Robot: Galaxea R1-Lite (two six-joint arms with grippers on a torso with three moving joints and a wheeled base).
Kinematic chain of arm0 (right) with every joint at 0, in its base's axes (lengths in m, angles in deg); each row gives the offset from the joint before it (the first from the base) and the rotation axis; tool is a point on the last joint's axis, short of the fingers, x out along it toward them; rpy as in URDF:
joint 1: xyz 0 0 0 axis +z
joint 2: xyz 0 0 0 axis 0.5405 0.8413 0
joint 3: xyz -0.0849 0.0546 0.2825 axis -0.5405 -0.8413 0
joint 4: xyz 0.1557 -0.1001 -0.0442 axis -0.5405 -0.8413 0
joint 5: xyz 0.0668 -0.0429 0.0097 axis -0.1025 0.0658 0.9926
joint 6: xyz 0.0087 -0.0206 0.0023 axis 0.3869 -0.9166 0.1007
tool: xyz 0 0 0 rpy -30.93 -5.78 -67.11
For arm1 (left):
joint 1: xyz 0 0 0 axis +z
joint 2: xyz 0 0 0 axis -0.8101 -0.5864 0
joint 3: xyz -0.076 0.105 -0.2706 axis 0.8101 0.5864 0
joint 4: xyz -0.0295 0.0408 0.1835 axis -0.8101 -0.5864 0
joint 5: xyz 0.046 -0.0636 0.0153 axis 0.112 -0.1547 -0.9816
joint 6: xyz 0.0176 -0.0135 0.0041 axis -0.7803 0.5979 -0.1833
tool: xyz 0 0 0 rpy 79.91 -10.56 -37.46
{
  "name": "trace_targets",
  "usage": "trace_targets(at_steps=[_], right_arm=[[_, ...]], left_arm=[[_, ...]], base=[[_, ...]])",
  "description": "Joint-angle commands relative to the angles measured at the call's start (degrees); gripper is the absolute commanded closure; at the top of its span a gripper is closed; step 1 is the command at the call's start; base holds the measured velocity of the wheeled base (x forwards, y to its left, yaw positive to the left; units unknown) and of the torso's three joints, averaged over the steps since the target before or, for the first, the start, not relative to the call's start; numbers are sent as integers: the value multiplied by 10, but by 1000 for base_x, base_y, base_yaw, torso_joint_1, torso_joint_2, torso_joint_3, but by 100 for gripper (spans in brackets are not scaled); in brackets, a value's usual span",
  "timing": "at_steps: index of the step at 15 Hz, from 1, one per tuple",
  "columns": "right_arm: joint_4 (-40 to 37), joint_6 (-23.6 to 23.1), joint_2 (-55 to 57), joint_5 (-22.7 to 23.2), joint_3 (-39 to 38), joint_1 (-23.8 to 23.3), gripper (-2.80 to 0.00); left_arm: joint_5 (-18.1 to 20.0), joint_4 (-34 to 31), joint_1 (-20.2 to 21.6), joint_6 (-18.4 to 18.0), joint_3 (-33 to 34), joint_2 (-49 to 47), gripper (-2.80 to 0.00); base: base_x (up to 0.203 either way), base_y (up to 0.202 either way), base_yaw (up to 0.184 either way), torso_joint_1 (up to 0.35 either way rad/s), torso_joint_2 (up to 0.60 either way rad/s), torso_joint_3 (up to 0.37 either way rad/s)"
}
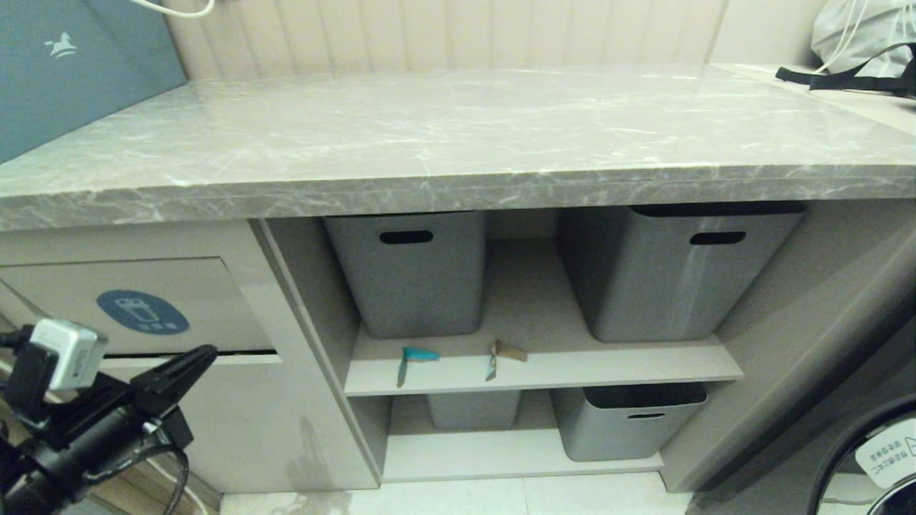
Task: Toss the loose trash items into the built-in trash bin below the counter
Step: Put the garbage in the trash can, then pick up the garbage
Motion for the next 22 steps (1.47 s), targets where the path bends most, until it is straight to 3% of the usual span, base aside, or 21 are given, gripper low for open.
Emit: trace_targets(at_steps=[1,8,13,15,20,22], right_arm=[[0,0,0,0,0,0,0],[0,0,0,0,0,0,0],[0,0,0,0,0,0,0],[0,0,0,0,0,0,0],[0,0,0,0,0,0,0],[0,0,0,0,0,0,0]], left_arm=[[1,5,-49,-2,9,41,0],[0,-14,-96,-3,11,68,0],[0,-107,-125,-4,10,53,0],[0,-117,-155,-2,6,27,0],[-1,-150,-190,-6,-78,-82,0],[-5,-187,-193,-33,-127,-126,0]], base=[[0,0,0,0,0,0],[0,0,0,0,0,0],[0,0,0,0,0,0],[0,0,0,0,0,0],[0,0,0,0,0,0],[0,0,0,0,0,0]])
